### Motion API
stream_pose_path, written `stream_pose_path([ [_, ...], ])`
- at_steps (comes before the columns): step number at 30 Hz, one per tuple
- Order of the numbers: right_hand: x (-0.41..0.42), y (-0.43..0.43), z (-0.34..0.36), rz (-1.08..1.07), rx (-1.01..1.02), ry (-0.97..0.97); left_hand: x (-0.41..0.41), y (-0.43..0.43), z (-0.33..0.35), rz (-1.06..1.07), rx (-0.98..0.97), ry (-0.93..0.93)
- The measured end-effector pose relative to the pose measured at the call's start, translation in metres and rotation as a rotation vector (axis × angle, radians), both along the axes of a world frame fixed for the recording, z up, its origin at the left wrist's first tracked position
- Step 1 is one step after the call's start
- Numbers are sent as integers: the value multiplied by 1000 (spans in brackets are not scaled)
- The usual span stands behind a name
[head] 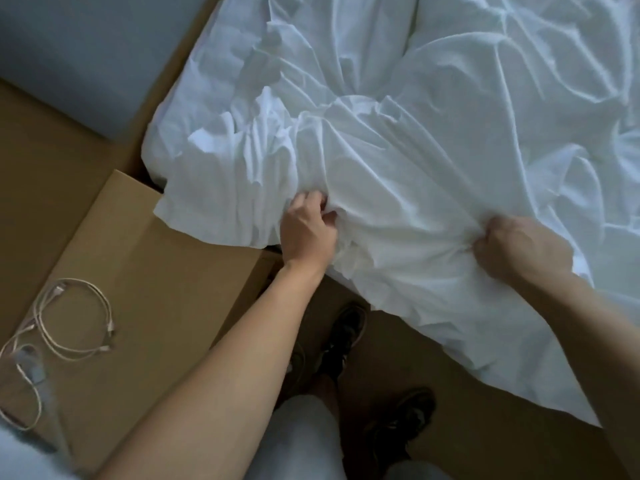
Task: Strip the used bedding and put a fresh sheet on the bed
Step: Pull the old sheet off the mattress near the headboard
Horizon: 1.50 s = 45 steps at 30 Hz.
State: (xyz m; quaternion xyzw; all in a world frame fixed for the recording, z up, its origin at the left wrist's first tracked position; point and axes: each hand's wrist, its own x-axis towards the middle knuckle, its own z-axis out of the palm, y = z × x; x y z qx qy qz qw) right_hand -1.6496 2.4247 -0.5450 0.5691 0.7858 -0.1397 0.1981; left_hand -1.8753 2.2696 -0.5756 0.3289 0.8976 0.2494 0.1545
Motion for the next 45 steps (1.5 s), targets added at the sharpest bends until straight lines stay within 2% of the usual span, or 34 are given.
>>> stream_pose_path([
  [3, -37, -20, 19, 129, 143, 460, 19, 6, 4, 18, 109, -5],
  [5, -76, -36, 23, 194, 105, 664, 38, 9, 6, -50, 73, -51],
  [7, -113, -43, 13, 201, 9, 601, 59, 12, 5, -112, 28, -106],
  [9, -140, -38, -3, 174, -29, 465, 69, 9, 4, -289, -48, -66],
  [11, -147, -29, -18, 137, -32, 463, 61, 1, 4, -479, -76, -34],
  [12, -144, -25, -25, 121, -52, 489, 52, -4, 6, -485, -16, -91],
  [14, -129, -22, -33, 107, -67, 570, 29, -13, 12, -409, 133, -148],
  [16, -106, -19, -38, 74, -23, 637, 0, -18, 18, -248, 244, 10],
  [17, -91, -16, -38, 43, 21, 634, -17, -17, 18, -132, 238, 109],
  [19, -55, -5, -38, -23, 125, 545, -55, -11, 18, 77, 20, 185],
  [21, -25, 5, -35, -89, 211, 391, -83, -5, 18, 95, -269, 116],
  [22, -18, 8, -33, -121, 221, 330, -88, -4, 17, 45, -347, 71],
  [23, -16, 9, -31, -151, 216, 296, -89, -4, 15, -5, -361, 39],
  [25, -28, 6, -24, -181, 254, 326, -82, -9, 13, -24, -223, 26],
  [27, -55, -8, -19, -91, 395, 509, -71, -16, 12, 54, -42, 92],
  [29, -92, -32, -9, 192, 419, 713, -54, -18, 12, 131, 63, 70],
  [30, -109, -43, -9, 366, 325, 722, -43, -16, 13, 150, 100, 13],
  [32, -129, -53, -20, 590, 88, 547, -22, -11, 14, 114, 108, -151],
  [34, -128, -48, -35, 601, -2, 361, -11, -6, 16, -37, 56, -297],
  [35, -122, -44, -40, 575, 10, 329, -12, -4, 19, -123, 25, -356],
  [37, -105, -36, -44, 549, 63, 392, -26, -3, 27, -212, 29, -400],
  [39, -91, -29, -43, 571, 129, 517, -51, -8, 33, -155, 95, -335],
  [41, -78, -19, -40, 607, 173, 556, -78, -17, 35, -55, 80, -229],
  [43, -61, -3, -36, 641, 258, 608, -106, -30, 27, 23, -125, -123],
  [45, -37, 15, -35, 593, 282, 606, -126, -43, 18, 65, -367, -163],
])
